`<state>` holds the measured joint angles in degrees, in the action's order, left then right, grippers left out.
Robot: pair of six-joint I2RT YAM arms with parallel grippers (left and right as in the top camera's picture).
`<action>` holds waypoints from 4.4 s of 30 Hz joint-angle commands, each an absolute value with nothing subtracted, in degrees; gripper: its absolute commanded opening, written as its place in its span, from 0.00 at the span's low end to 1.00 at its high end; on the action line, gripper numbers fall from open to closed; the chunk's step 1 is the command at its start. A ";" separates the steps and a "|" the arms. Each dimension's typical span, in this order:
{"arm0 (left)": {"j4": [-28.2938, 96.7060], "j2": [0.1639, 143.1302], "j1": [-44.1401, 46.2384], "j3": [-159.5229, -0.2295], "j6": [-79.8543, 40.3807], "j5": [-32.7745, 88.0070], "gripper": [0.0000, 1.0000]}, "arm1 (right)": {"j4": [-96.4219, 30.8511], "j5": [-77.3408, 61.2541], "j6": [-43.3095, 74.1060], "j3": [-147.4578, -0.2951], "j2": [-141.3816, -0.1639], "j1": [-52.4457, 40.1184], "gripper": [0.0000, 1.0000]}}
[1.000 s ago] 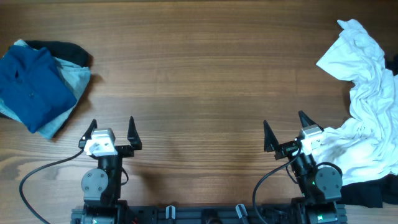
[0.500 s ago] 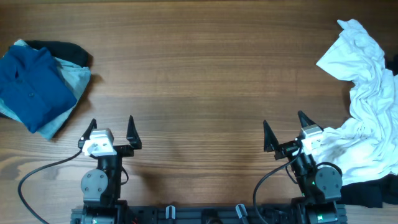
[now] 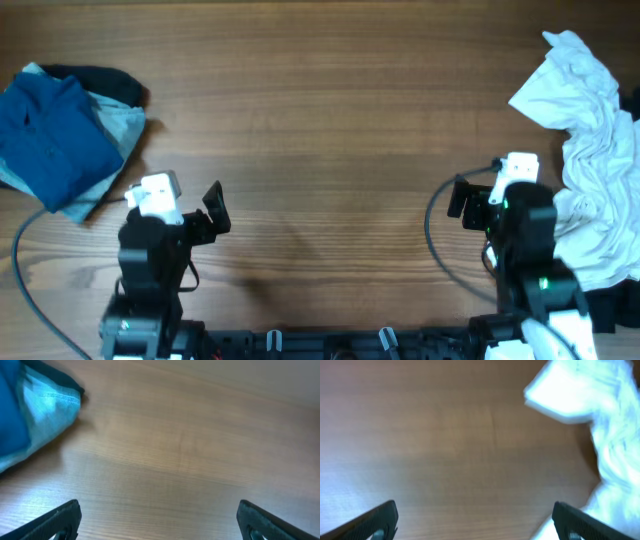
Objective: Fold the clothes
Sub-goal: 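Reach the right gripper to the crumpled white T-shirt and grasp it, then lift the T-shirt with the right gripper and drag it leftward, then grasp the shirt's left side with the left gripper and spread it left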
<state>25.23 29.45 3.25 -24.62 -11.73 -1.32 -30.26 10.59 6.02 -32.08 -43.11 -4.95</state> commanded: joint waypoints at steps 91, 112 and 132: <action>-25.56 83.40 6.09 -45.74 -41.95 28.64 0.04 | -58.83 -4.01 19.49 -62.50 -77.41 -0.12 1.00; -11.97 106.08 31.57 -47.86 -44.84 20.80 0.95 | -59.51 -2.33 17.96 -62.50 -77.41 -0.12 1.00; -10.48 113.89 36.75 -47.86 -59.44 0.45 0.52 | -59.66 -2.76 17.96 -62.50 -77.41 -0.12 1.00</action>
